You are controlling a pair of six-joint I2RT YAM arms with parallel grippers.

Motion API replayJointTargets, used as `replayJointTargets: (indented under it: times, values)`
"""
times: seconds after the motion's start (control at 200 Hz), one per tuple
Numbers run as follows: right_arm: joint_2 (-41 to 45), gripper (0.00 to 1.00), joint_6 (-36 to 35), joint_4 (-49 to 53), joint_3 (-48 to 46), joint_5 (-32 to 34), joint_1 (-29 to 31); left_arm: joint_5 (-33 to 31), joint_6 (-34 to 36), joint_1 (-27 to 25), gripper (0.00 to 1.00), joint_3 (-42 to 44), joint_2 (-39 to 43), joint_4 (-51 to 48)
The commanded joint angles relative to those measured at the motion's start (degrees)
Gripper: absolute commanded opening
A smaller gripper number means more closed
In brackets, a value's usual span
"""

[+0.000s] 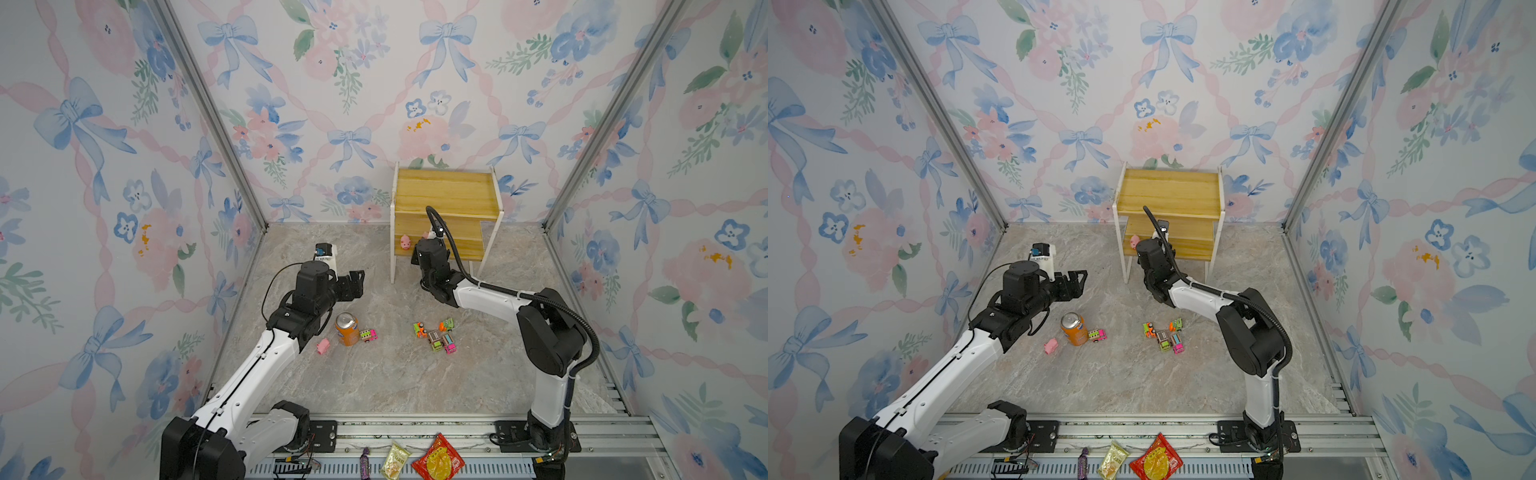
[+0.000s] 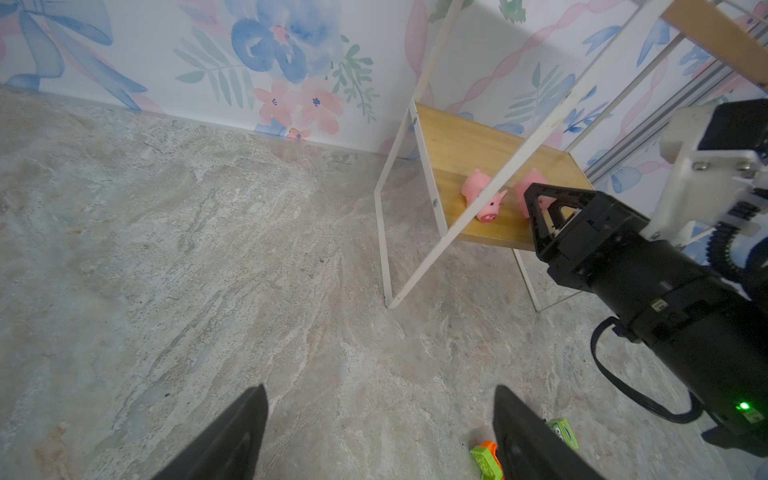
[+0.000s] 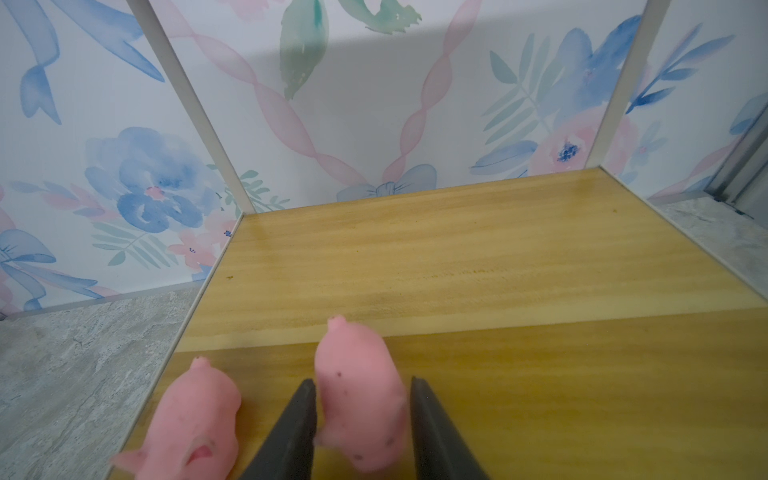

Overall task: Place and organize the plastic toys onto the shelf
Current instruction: 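Carry the pig with the right gripper onto the lower shelf tier, then set the pig beside the other pig and open the right gripper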

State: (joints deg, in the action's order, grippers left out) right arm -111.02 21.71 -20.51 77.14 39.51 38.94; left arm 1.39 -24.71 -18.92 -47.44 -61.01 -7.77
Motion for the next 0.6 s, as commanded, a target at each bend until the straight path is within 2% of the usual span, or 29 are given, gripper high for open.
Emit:
replayJointTargets:
  times: [0.0,0.1,0.595]
  values:
    - [-0.48,0.41,0.7,1.17,1.72,0.4,-0.44,0.78,0.28,0.57,0.86,0.38,0.81,0.48]
    - [0.47,0.46,0.7,0.58,1.41,0.35,-0.49,0.72,0.28,0.53,0.86,0.42,0.95,0.43]
    - [10.99,0.59,0.23,-3.39,-7.3,-2.86,0.52,0.41,0.36,0.7,0.86,0.42,1.43,0.47]
